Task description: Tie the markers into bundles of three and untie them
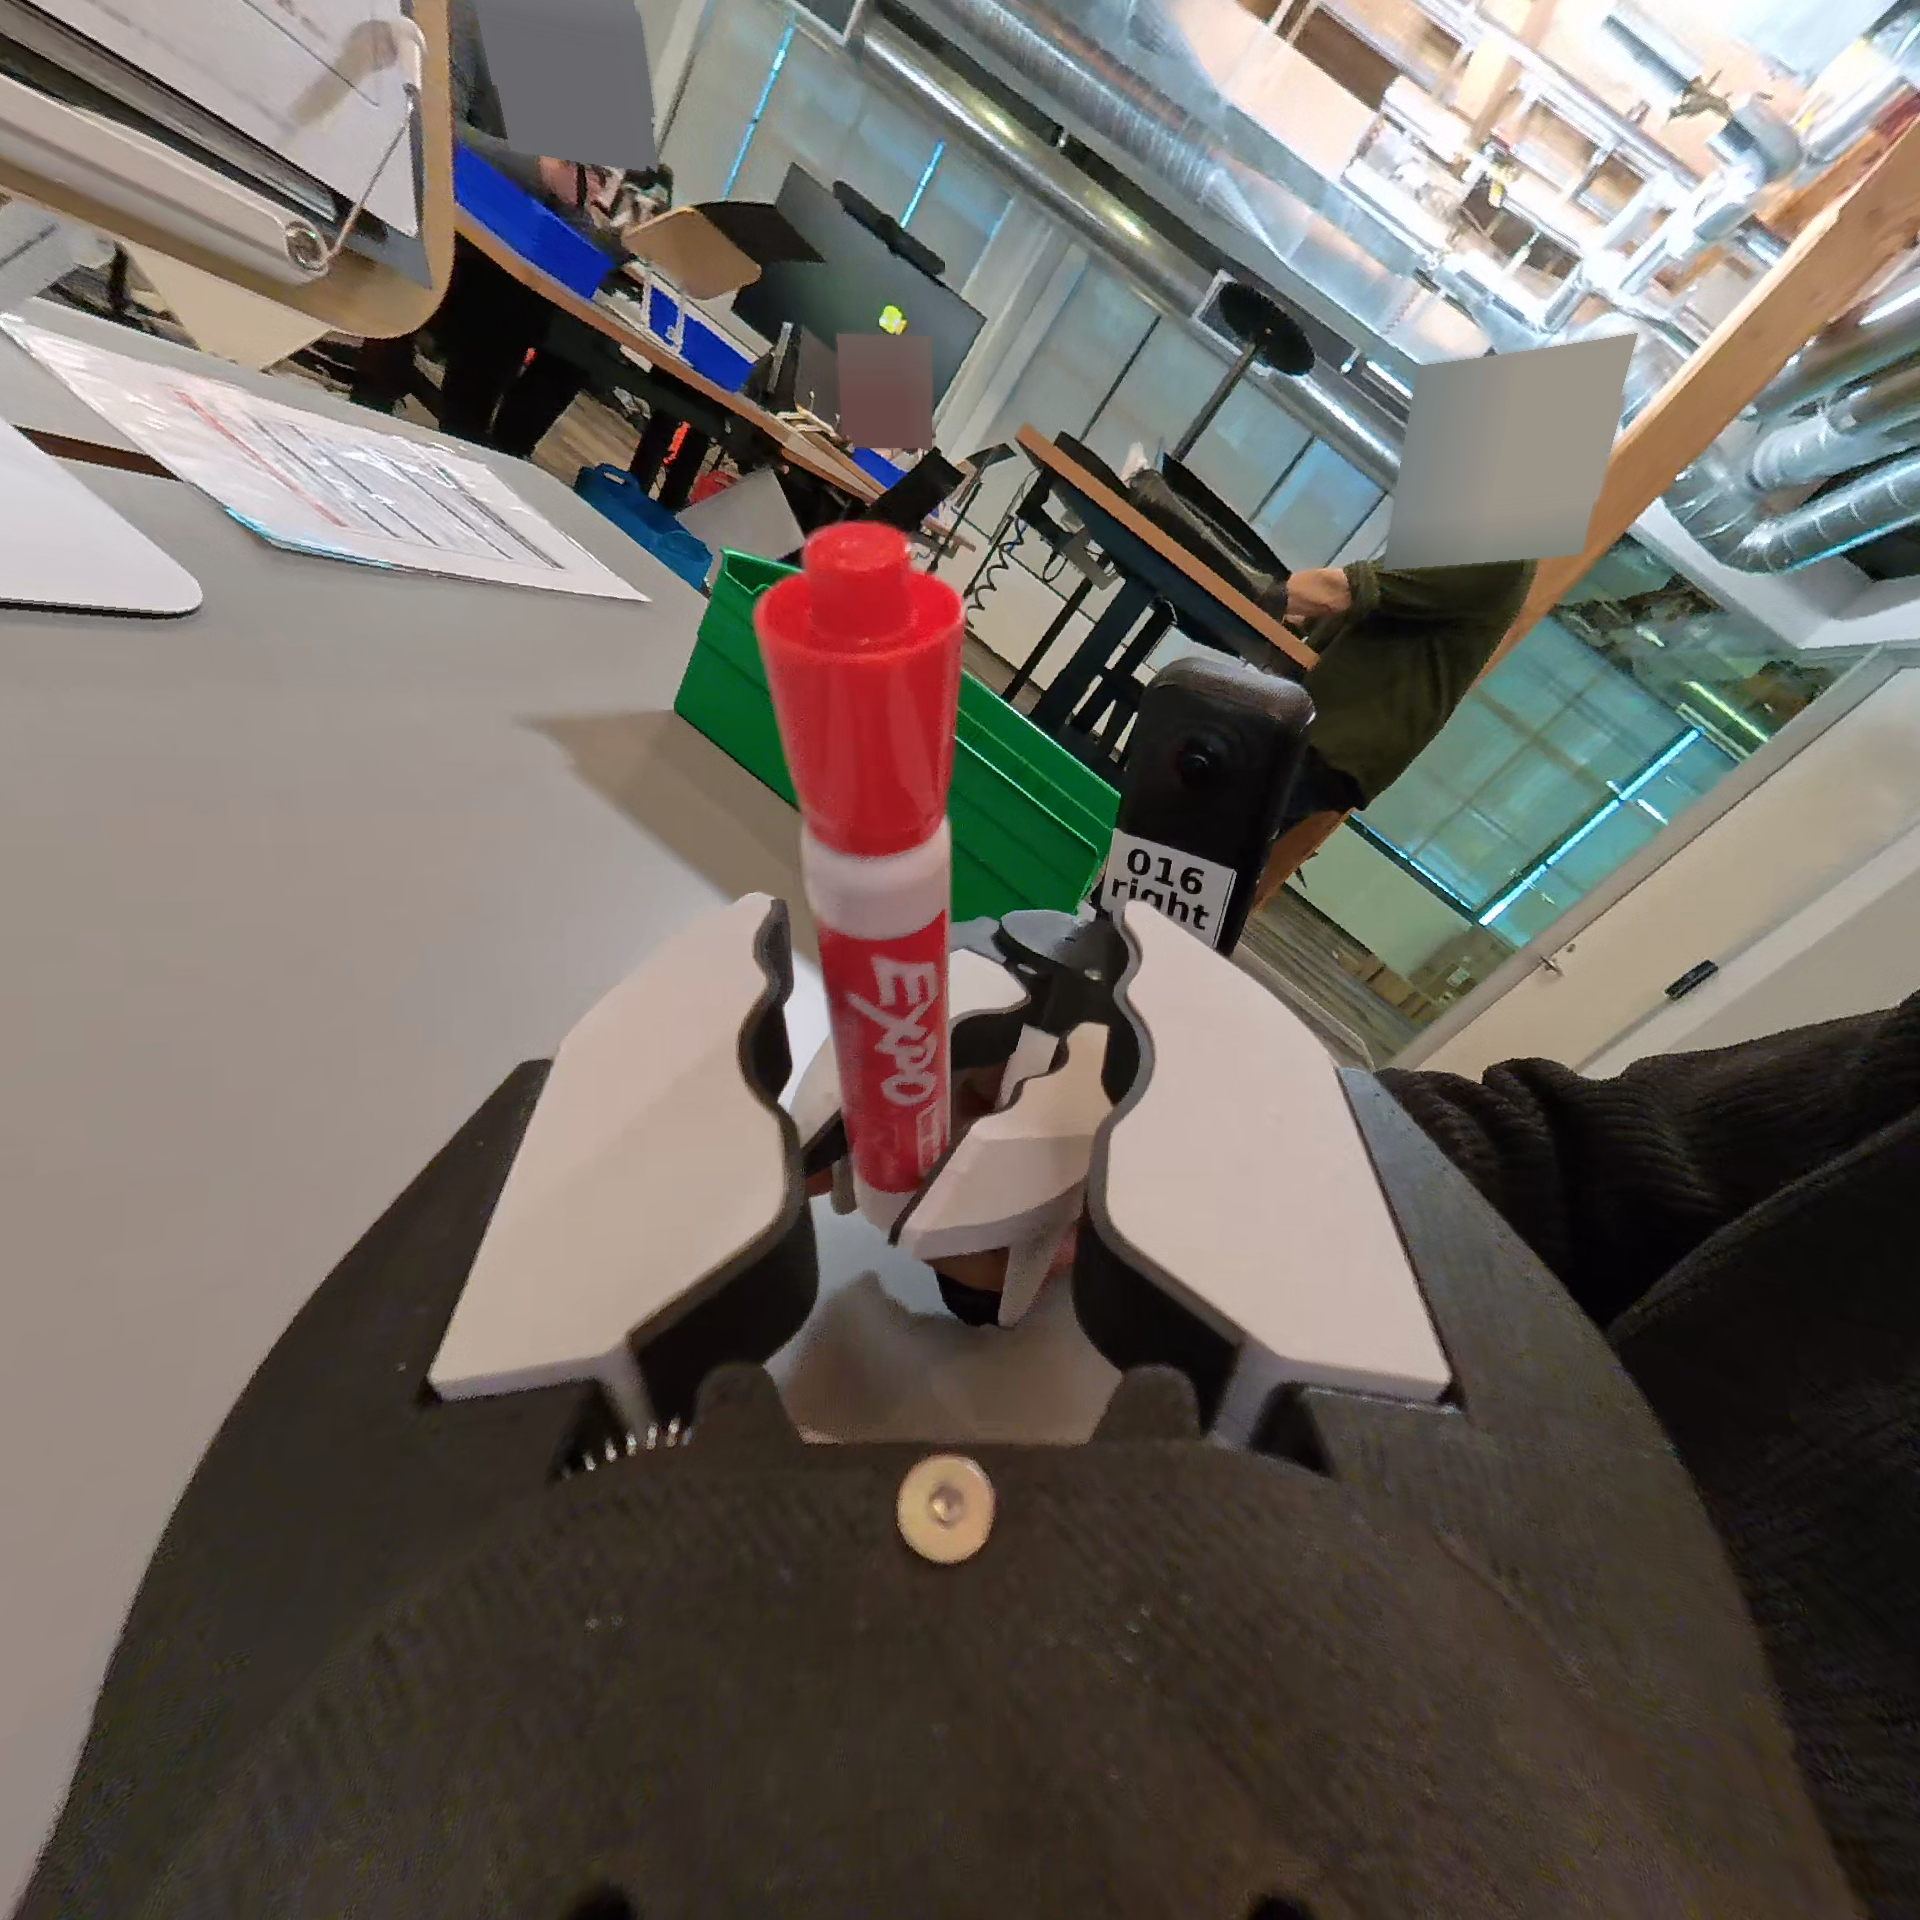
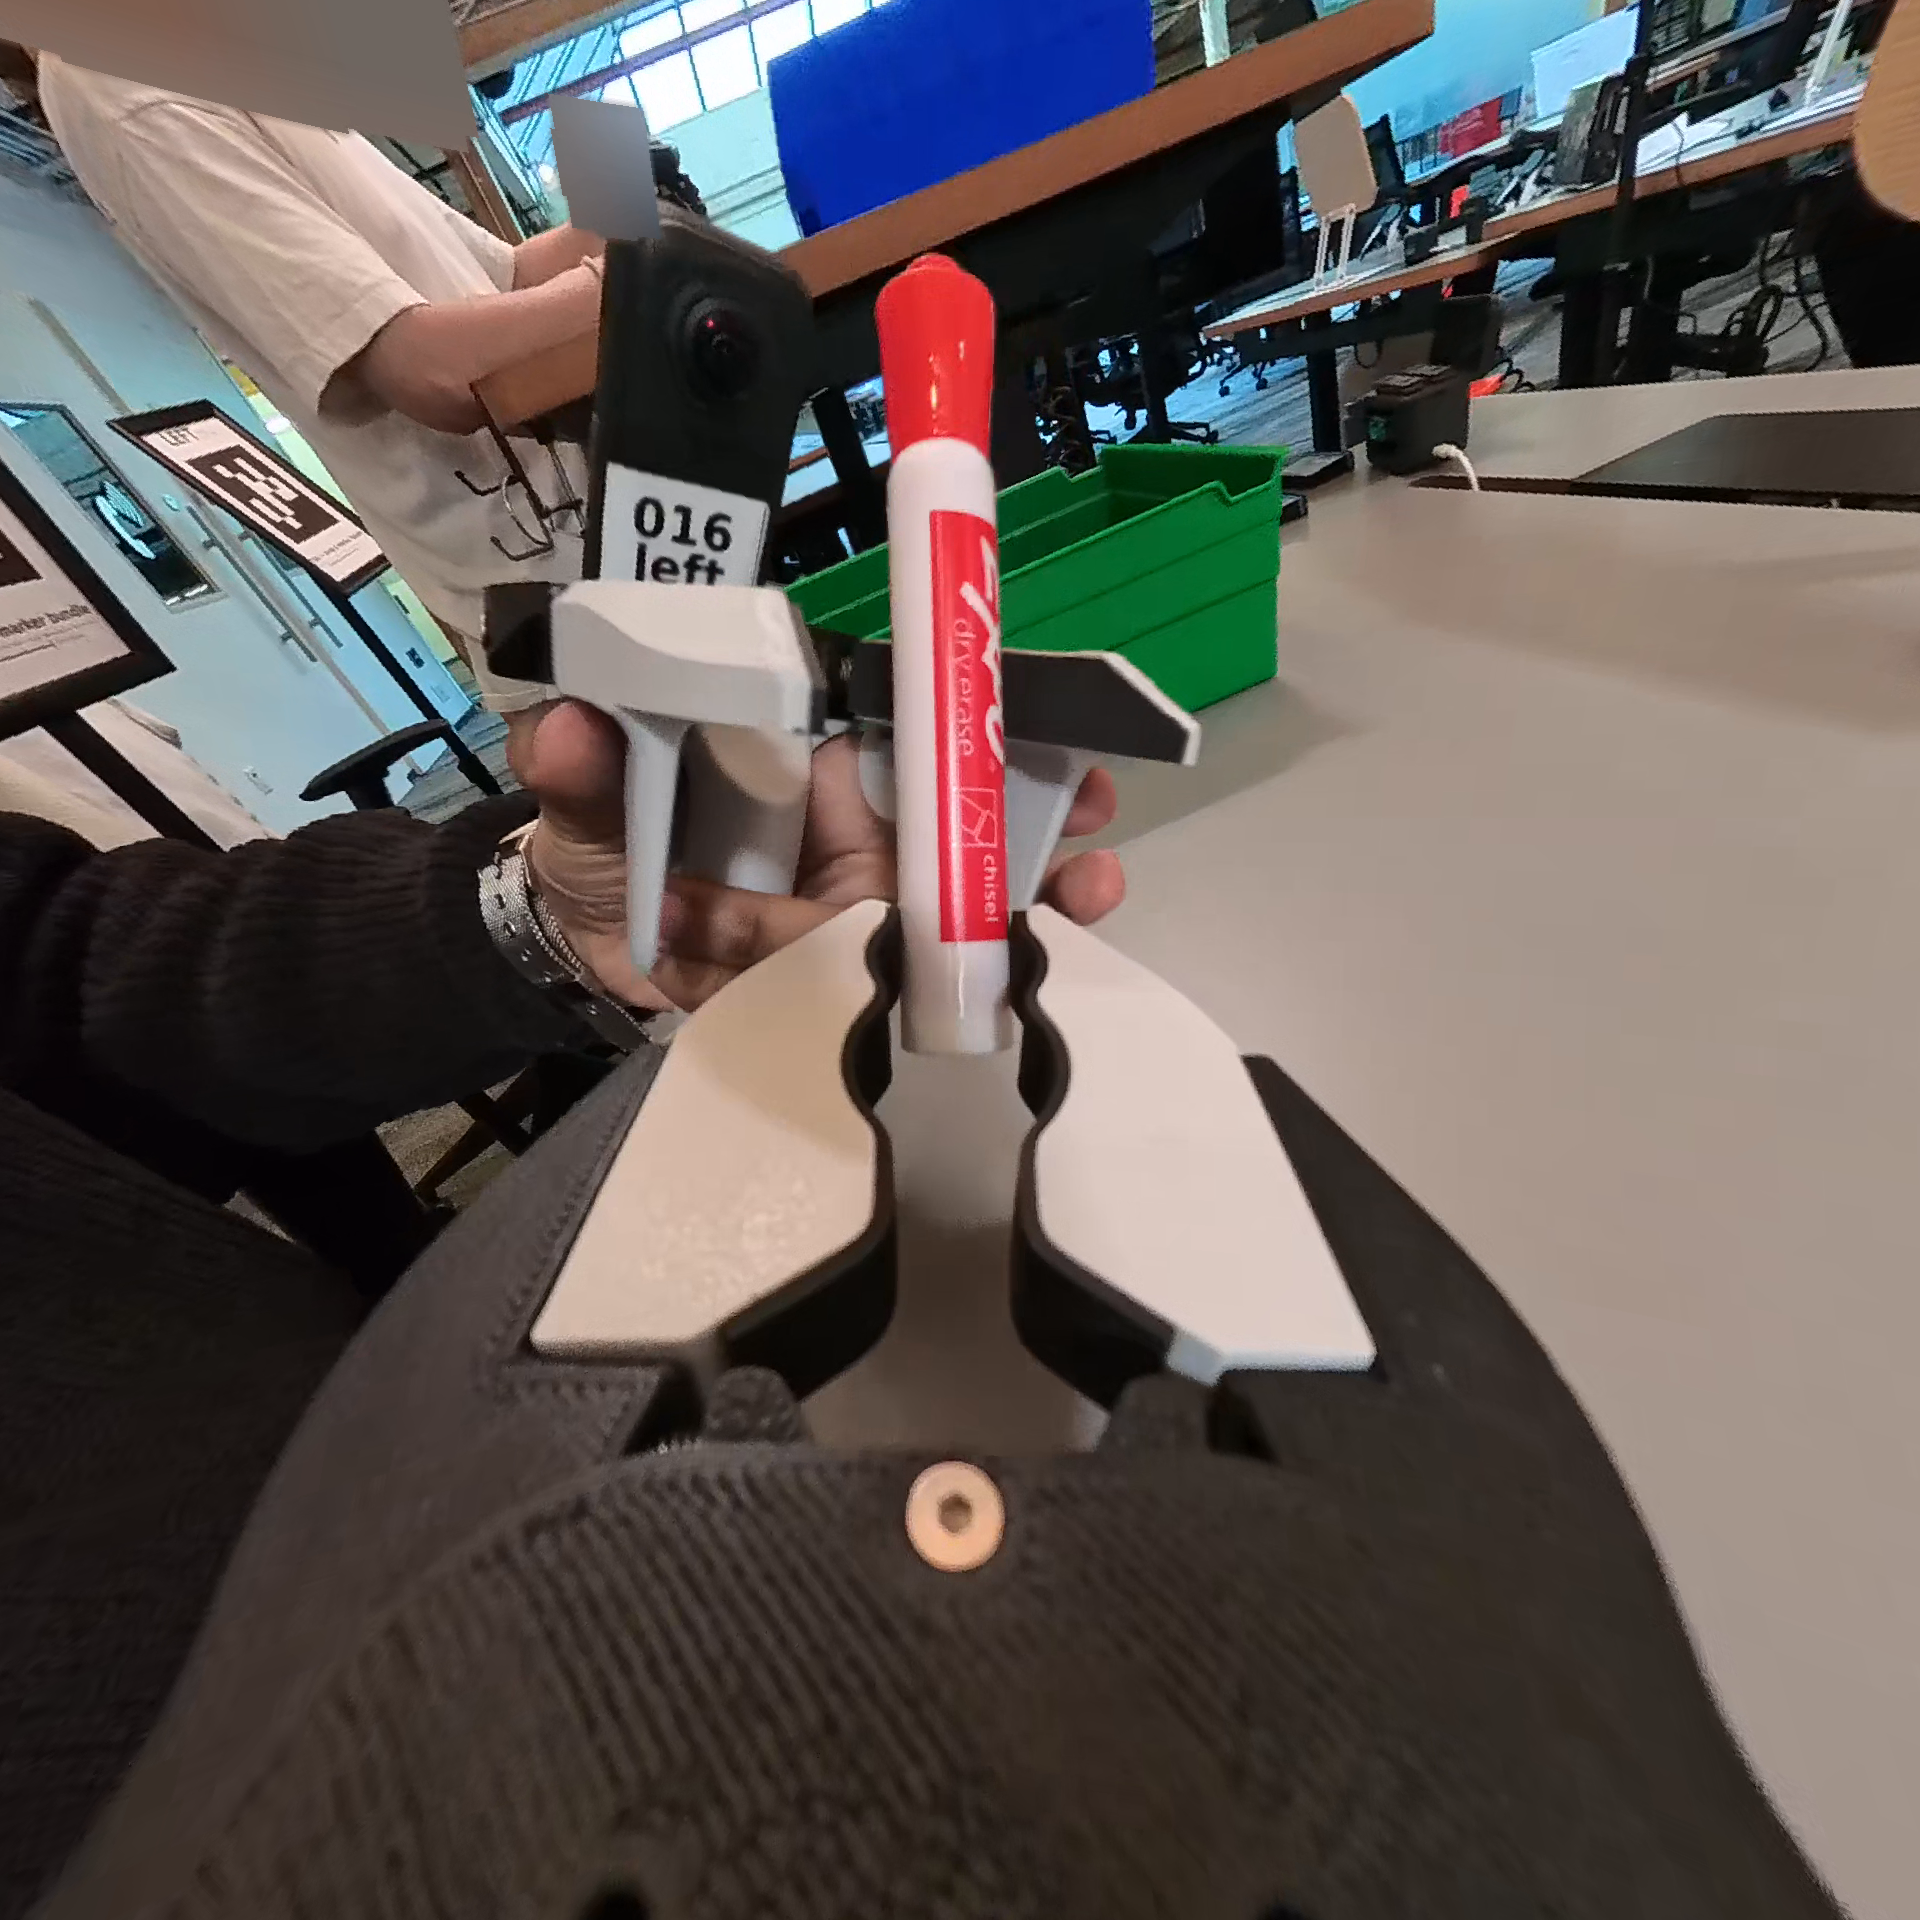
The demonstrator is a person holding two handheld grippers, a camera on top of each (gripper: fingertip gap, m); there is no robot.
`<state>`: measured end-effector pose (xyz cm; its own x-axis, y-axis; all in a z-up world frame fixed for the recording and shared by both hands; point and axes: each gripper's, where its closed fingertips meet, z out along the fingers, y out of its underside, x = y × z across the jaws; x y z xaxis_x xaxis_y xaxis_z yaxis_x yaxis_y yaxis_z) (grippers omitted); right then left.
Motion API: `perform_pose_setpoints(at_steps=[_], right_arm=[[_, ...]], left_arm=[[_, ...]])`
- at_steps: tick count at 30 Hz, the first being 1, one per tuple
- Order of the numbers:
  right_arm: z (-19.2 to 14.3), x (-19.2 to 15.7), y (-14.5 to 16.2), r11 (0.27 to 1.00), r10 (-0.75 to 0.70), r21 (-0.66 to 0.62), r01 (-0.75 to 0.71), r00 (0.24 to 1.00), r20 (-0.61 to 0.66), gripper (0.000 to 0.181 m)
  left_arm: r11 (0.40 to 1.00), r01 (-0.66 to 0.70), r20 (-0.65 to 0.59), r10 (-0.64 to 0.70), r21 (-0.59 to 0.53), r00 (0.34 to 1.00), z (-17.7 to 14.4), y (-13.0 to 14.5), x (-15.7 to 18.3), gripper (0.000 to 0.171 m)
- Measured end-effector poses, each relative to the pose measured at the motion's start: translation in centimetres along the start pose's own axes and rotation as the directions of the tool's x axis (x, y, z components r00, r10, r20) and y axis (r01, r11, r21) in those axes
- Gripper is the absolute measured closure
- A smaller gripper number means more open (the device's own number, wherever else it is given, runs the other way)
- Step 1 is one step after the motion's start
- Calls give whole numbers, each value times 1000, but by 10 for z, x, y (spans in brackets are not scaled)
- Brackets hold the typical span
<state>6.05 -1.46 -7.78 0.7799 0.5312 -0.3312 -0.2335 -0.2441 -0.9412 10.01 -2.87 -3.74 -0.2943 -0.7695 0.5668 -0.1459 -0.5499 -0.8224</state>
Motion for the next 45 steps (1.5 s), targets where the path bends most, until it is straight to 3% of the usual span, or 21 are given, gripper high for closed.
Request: perform_pose_setpoints(at_steps=[2,21,29,41,43,45], right_arm=[[2,-1,2,1000,-7,-10,7,1000,-6,161],[7,-10,-2,988,125,82,-127,992,36,161],[3,-9,-7,989,110,95,-115,992,56,161],[-4,-2,-10,993,91,70,-94,995,43,160],[-3,-1,-4,995,93,37,-94,995,35,156],[-1,2,7,997,75,-35,-74,997,26,140]], left_arm=[[1000,12,22,-13,16,1000,1,-1,-1,107],[997,72,-10,-72,7,997,8,9,2,125],[986,163,-48,-161,40,986,3,2,-2,143],[994,93,-27,-92,55,995,0,-2,-4,154],[994,74,-12,-73,84,997,-3,-8,-5,154],[990,65,31,-69,127,997,-8,-15,-13,154]])
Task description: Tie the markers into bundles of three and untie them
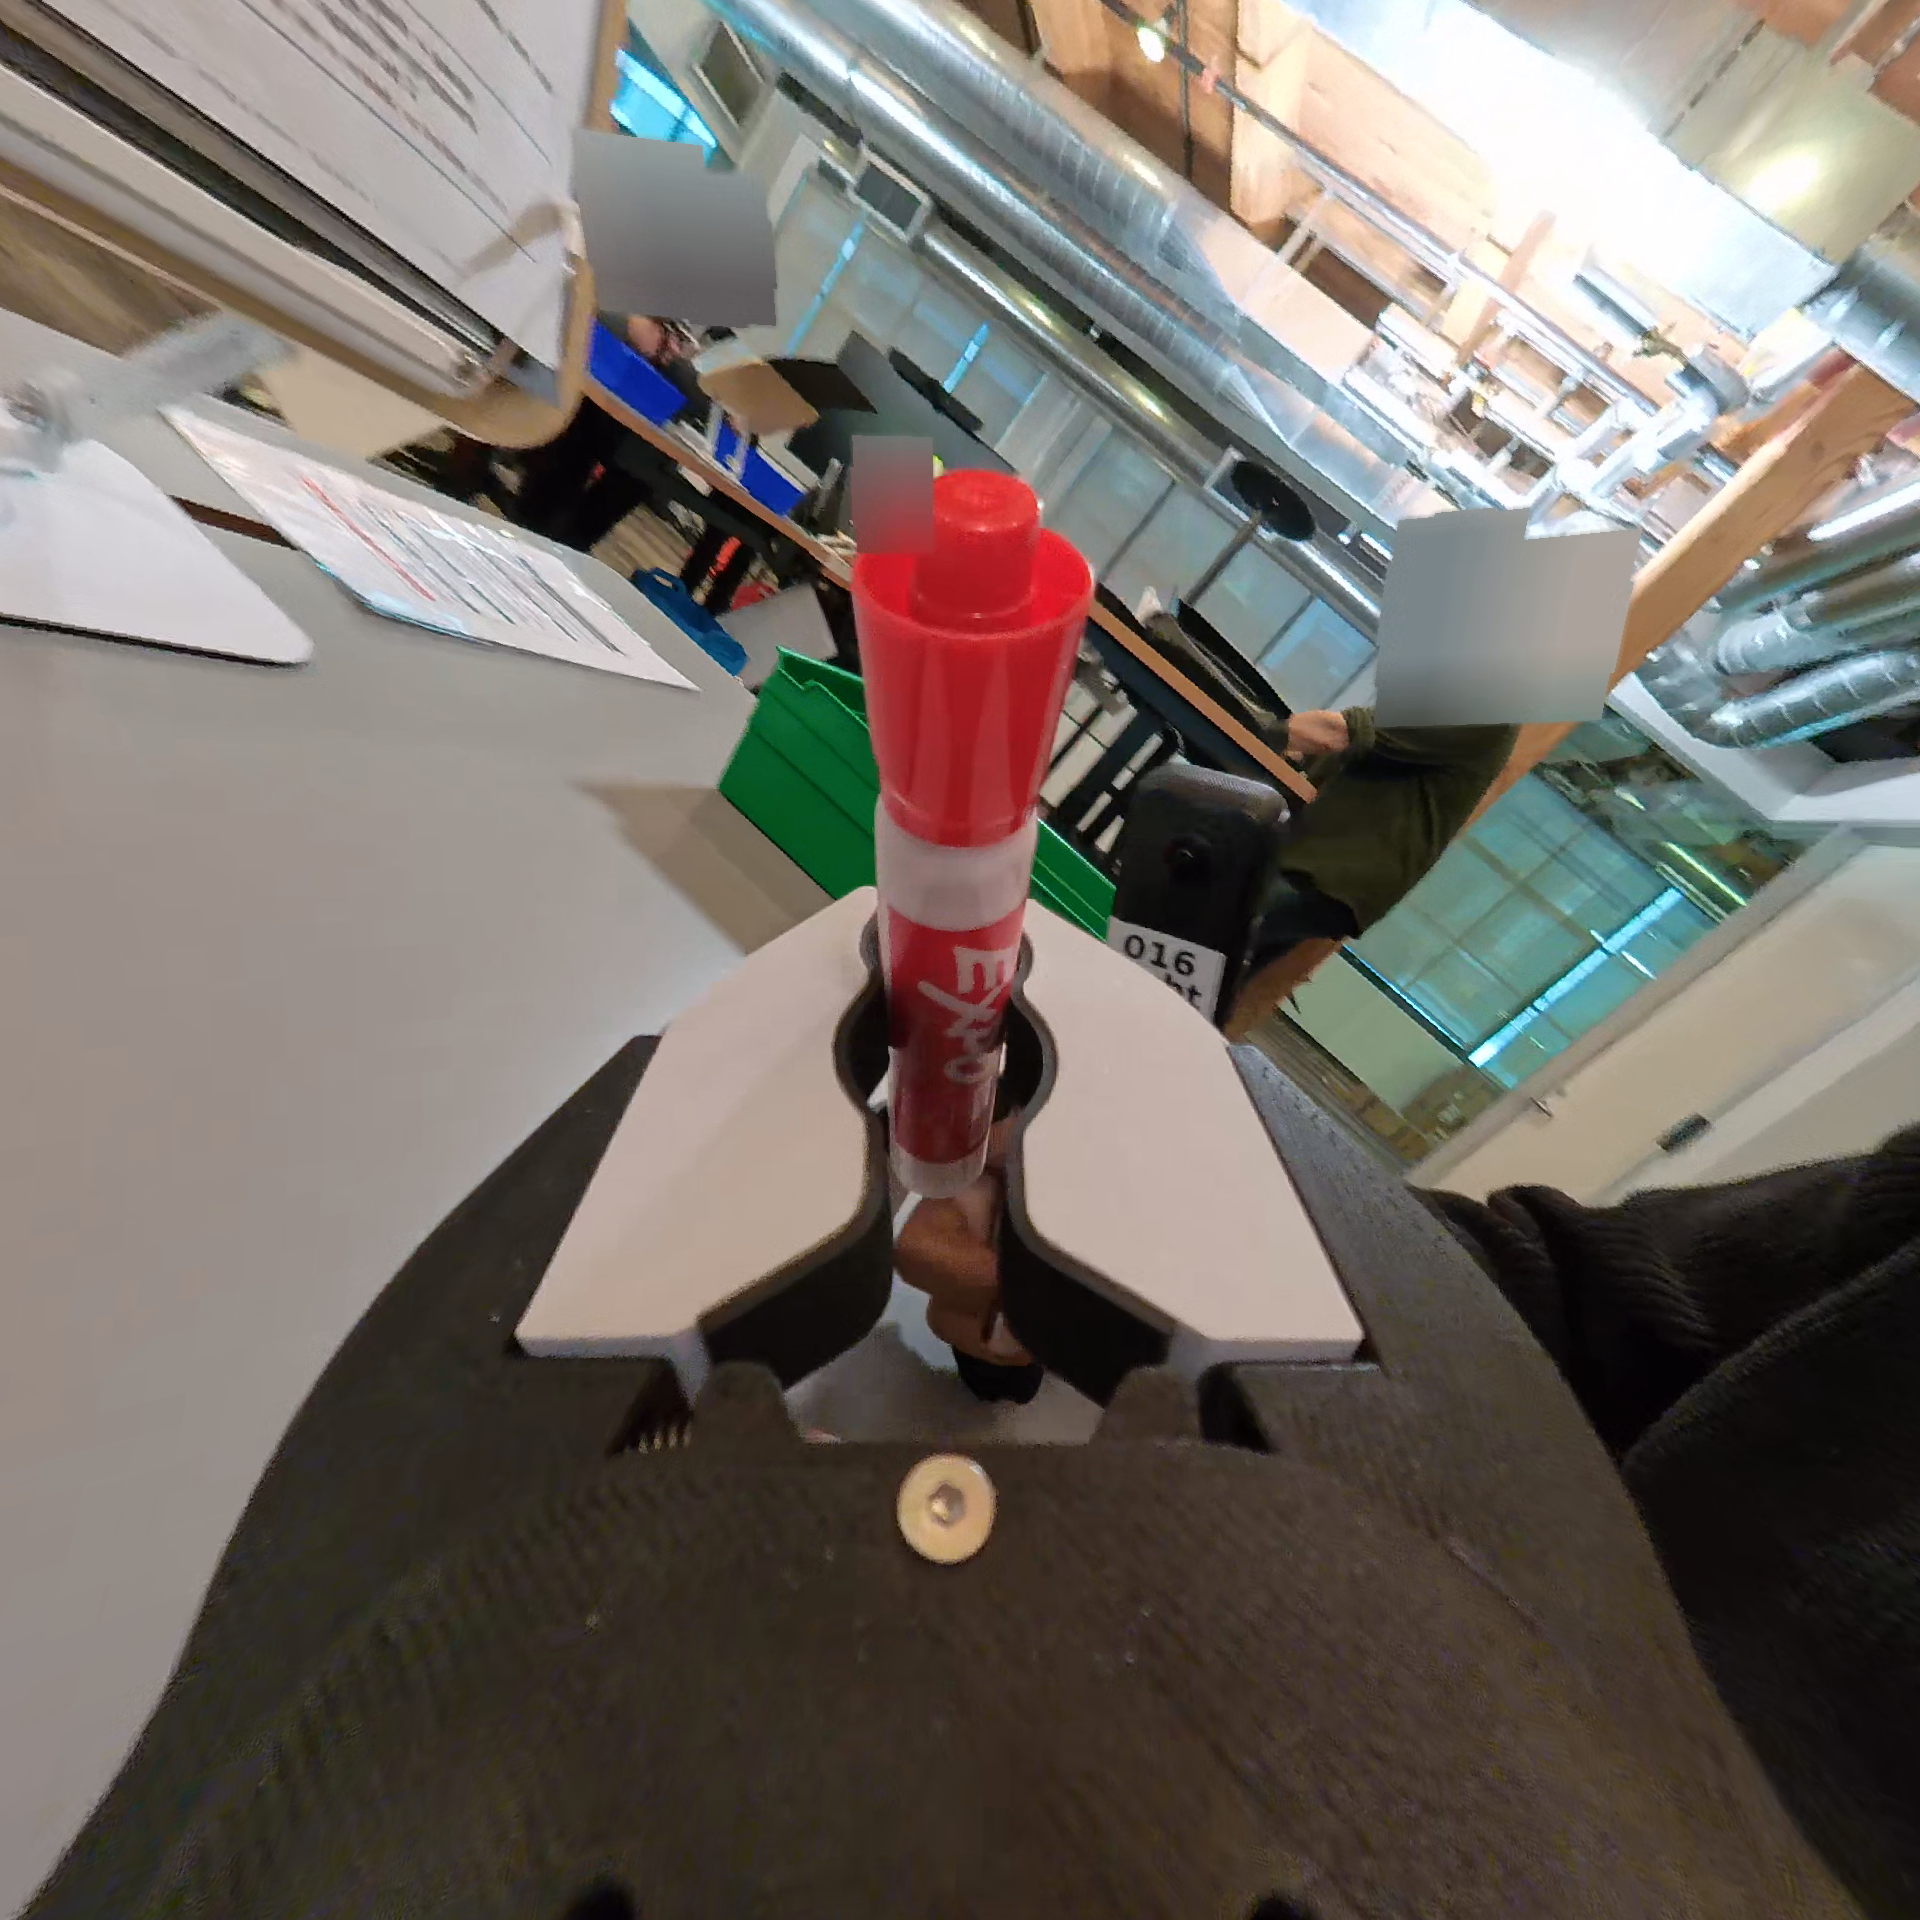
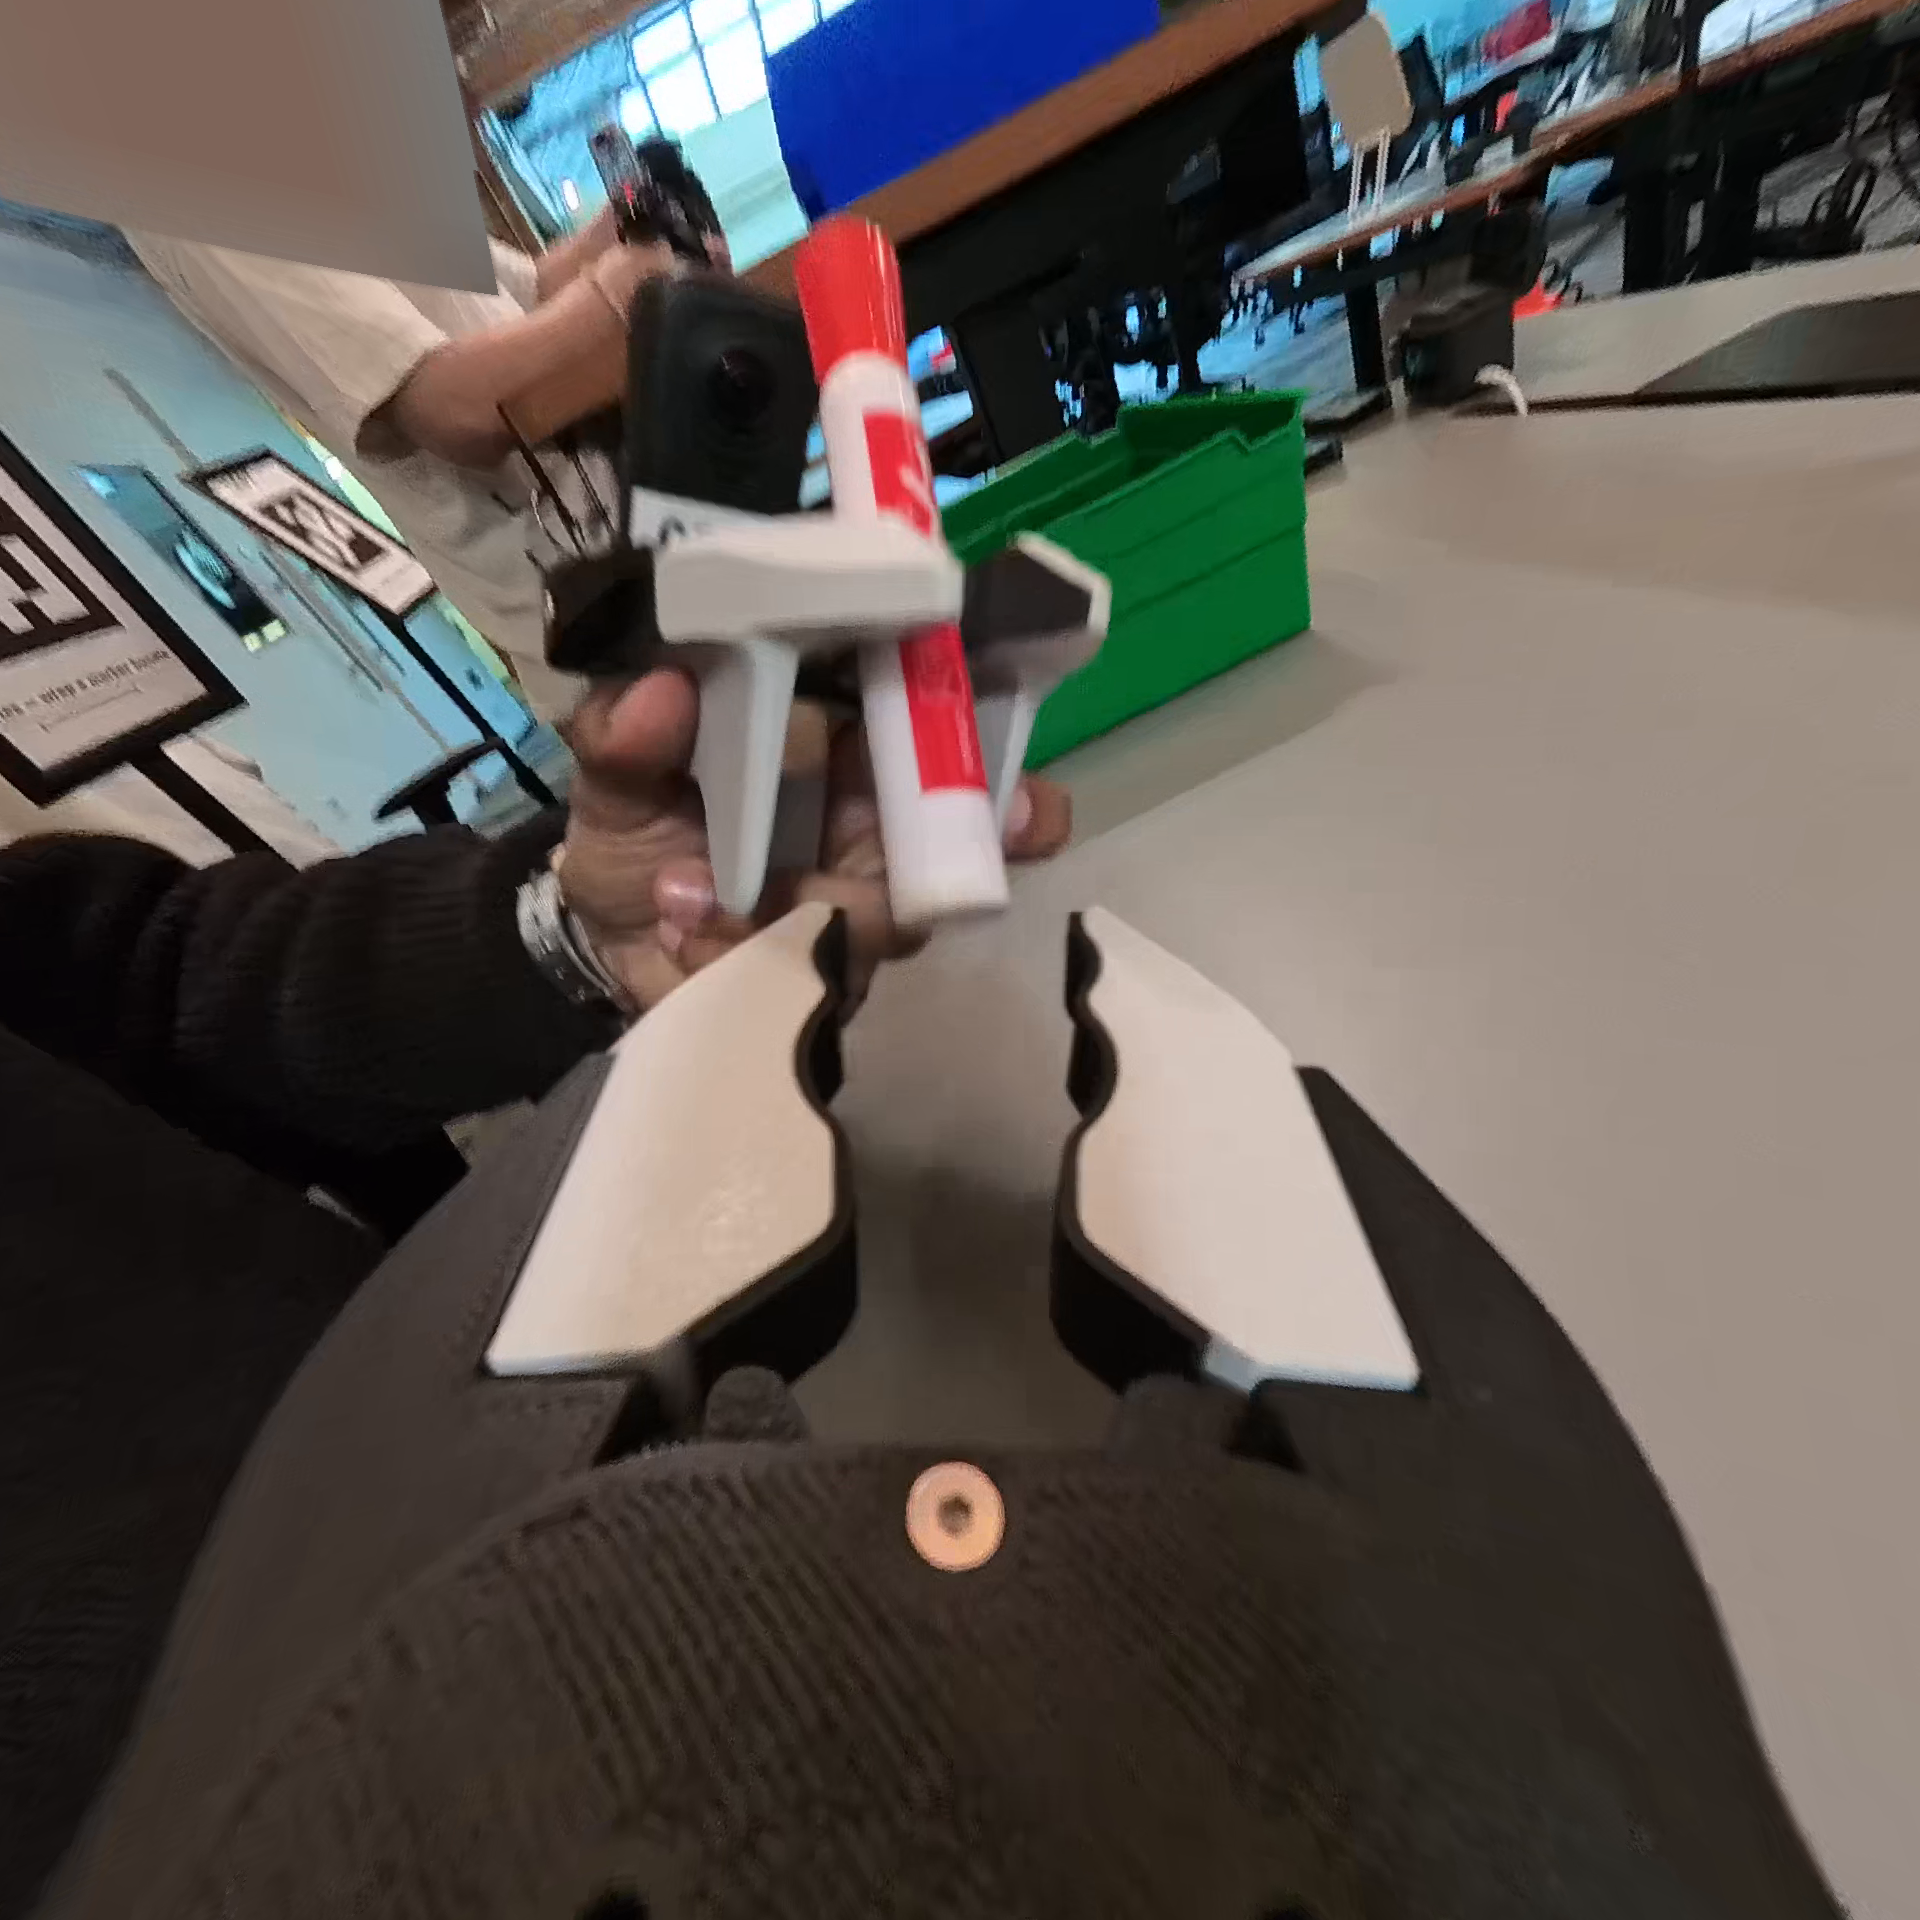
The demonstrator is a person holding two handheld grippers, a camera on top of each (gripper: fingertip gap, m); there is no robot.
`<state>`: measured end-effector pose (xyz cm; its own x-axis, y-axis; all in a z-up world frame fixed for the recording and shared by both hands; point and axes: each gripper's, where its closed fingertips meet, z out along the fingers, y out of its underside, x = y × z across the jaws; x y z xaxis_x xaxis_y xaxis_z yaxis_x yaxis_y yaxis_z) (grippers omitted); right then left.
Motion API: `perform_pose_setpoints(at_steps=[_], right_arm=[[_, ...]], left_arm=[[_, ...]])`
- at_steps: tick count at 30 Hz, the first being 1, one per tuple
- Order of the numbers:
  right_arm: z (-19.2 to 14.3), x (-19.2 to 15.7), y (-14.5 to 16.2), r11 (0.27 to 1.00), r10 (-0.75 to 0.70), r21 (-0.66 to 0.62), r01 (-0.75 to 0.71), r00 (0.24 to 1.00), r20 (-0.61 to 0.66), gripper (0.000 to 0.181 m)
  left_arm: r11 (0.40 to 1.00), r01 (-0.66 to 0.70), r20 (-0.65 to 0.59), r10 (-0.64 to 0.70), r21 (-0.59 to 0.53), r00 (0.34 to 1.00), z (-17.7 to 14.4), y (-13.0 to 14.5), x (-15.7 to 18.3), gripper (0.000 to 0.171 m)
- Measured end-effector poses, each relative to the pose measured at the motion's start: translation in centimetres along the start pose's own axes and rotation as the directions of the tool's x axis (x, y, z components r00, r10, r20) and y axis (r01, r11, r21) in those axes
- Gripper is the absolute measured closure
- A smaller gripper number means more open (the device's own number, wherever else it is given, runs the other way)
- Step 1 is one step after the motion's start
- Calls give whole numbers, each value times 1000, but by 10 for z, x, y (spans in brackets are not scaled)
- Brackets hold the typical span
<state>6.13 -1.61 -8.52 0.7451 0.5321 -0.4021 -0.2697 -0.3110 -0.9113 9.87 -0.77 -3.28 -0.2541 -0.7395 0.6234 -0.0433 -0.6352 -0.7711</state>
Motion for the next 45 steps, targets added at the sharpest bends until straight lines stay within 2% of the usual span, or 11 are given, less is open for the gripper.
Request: perform_pose_setpoints(at_steps=[4,7,12,16,18,21,25,30,35,40,45], right_arm=[[-13,33,0,996,-82,-54,75,987,-139,130],[-31,55,-19,996,-87,9,91,967,-240,131],[-27,28,-34,982,-152,81,172,966,-209,129],[-17,6,-32,962,-252,57,268,948,-194,130],[-13,4,-28,963,-253,40,265,949,-188,133],[-13,8,-25,964,-259,11,266,945,-200,162],[-15,10,-31,988,-130,57,141,978,-165,162],[-19,6,-41,987,44,157,-33,997,-62,162],[-16,-1,-40,990,5,142,3,999,-54,162],[-17,0,-40,990,-4,138,12,998,-56,162],[-18,0,-40,990,-1,143,8,999,-50,162]], left_arm=[[997,-73,188,76,-23,979,-9,-3,-34,154],[931,-295,272,347,-216,897,-10,13,-52,153],[738,-504,195,631,-449,751,1,50,-52,153],[601,-575,94,732,-555,675,5,78,-49,153],[577,-580,54,734,-575,677,7,88,-47,153],[588,-569,45,717,-575,696,9,92,-46,153],[629,-570,46,692,-529,720,9,88,-42,151],[611,-565,14,686,-555,727,11,100,-41,136],[625,-556,19,673,-548,739,13,102,-37,156],[672,-498,10,600,-548,800,13,102,-35,160],[672,-487,3,588,-559,809,12,103,-35,160]])
